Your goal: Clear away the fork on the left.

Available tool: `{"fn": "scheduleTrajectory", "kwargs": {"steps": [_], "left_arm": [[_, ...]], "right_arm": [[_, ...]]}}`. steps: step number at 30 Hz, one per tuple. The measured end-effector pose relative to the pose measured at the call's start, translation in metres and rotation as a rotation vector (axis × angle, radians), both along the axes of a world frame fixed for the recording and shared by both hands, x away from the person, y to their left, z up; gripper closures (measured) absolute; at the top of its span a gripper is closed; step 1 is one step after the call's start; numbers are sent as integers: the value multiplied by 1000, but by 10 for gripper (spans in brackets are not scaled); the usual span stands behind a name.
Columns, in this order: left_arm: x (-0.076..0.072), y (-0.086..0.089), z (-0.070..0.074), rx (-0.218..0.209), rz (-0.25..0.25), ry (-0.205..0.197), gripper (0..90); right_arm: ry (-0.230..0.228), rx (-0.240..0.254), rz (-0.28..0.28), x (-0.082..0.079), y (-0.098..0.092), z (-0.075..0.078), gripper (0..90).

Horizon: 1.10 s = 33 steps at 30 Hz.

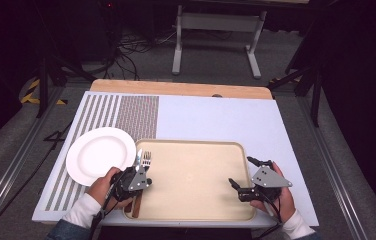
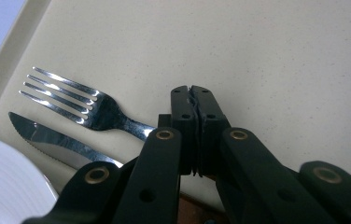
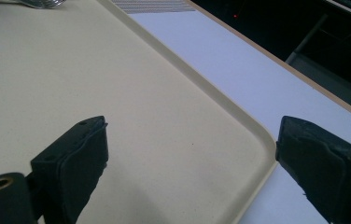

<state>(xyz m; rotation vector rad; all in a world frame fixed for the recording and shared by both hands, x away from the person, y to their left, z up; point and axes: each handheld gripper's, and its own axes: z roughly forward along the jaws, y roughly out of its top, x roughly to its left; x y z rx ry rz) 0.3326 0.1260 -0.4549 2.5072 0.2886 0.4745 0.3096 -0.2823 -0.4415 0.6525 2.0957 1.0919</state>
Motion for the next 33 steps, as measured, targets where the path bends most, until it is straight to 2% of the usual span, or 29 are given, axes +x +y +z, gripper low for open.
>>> {"fn": "scheduleTrajectory", "kwargs": {"steps": [21,29,33], "left_arm": [[-3,13,-2,-31,20,2,856],[-5,11,-2,-25,32,-30,811],[-6,11,0,-43,38,-45,755]], "right_arm": [[4,-9,9,0,1,-1,101],[3,-8,10,0,1,-1,101],[2,-6,11,0,1,0,101]]}}
